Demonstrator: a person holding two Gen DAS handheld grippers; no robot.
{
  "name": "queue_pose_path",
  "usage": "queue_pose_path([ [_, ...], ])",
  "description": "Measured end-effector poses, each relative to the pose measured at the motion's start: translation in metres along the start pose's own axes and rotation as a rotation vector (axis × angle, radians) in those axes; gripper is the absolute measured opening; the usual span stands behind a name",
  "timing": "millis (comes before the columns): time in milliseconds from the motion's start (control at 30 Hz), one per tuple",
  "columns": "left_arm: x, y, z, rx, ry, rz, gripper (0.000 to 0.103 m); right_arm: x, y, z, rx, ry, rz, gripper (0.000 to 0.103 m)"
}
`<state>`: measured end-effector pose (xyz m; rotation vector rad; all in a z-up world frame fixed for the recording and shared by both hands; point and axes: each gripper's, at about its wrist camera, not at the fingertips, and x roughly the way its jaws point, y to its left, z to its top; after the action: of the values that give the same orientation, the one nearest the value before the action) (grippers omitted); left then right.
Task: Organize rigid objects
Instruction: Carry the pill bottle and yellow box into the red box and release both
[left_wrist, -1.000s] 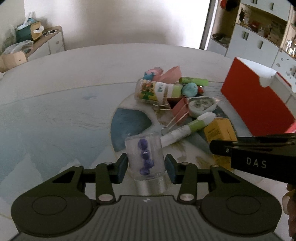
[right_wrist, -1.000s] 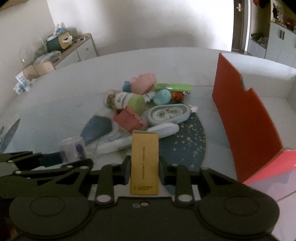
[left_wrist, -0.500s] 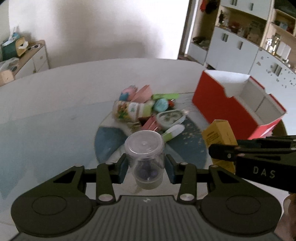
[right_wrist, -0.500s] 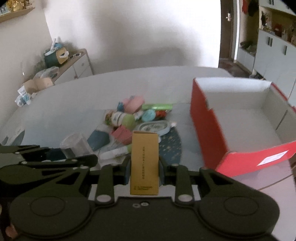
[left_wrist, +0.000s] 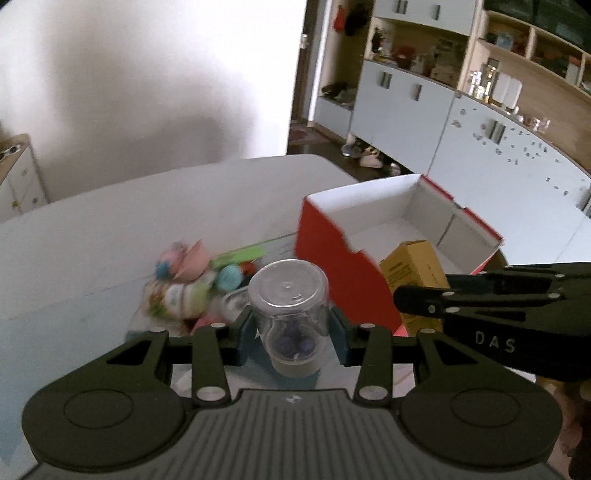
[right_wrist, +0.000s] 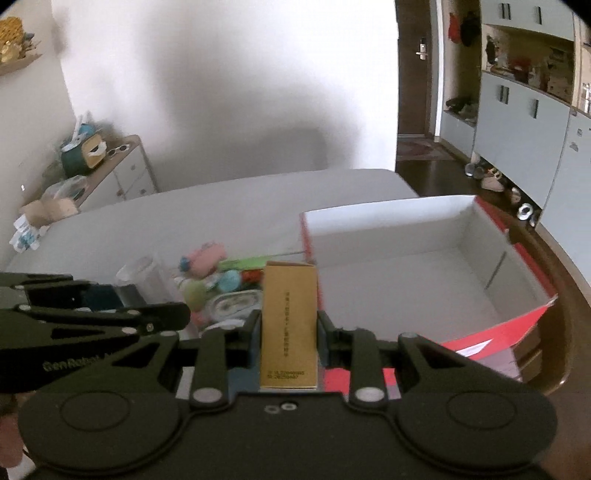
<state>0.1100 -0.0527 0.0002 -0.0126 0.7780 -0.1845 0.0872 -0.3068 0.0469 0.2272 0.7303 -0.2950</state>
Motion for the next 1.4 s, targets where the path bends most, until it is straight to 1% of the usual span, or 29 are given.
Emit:
queue_pose_path([
  [200,0.018,-0.035,0.028,0.024,0.012,-0.025,0.042,0.001,-0.053,0.015,-0.003,0.011,-0.015,0.029],
  [333,0.037,-0.063,0.047,0.052,0.025,-0.026,0.042,0.005,-0.087,0.026,-0.01,0.008,-0.026,0.029],
  [467,0.057,-0.088,0.064,0.037,0.051,-0.054,0.042,0.014,-0.118,0.036,-0.02,0.013,-0.029,0.029],
  [633,0.088,-0.12,0.086,0.06,0.056,-0.035,0.042,0.035,-0.153,0.043,-0.038,0.045,-0.02,0.029],
  [733,0.112,-0.13,0.096,0.045,0.081,-0.025,0.042,0.049,-0.166,0.042,-0.048,0.072,-0.015,0.029],
  [900,0.159,-0.152,0.107,0.052,0.142,0.012,0.042,0.073,-0.18,0.038,-0.085,0.136,0.002,0.028],
  [1100,0.21,-0.165,0.115,0.042,0.218,0.033,0.042,0.096,-0.191,0.028,-0.13,0.208,0.021,0.028],
  [1300,0.251,-0.175,0.118,0.061,0.279,0.043,0.042,0.114,-0.19,0.02,-0.151,0.272,0.033,0.028],
  [1400,0.267,-0.181,0.119,0.067,0.307,0.05,0.042,0.121,-0.187,0.018,-0.165,0.288,0.032,0.028],
])
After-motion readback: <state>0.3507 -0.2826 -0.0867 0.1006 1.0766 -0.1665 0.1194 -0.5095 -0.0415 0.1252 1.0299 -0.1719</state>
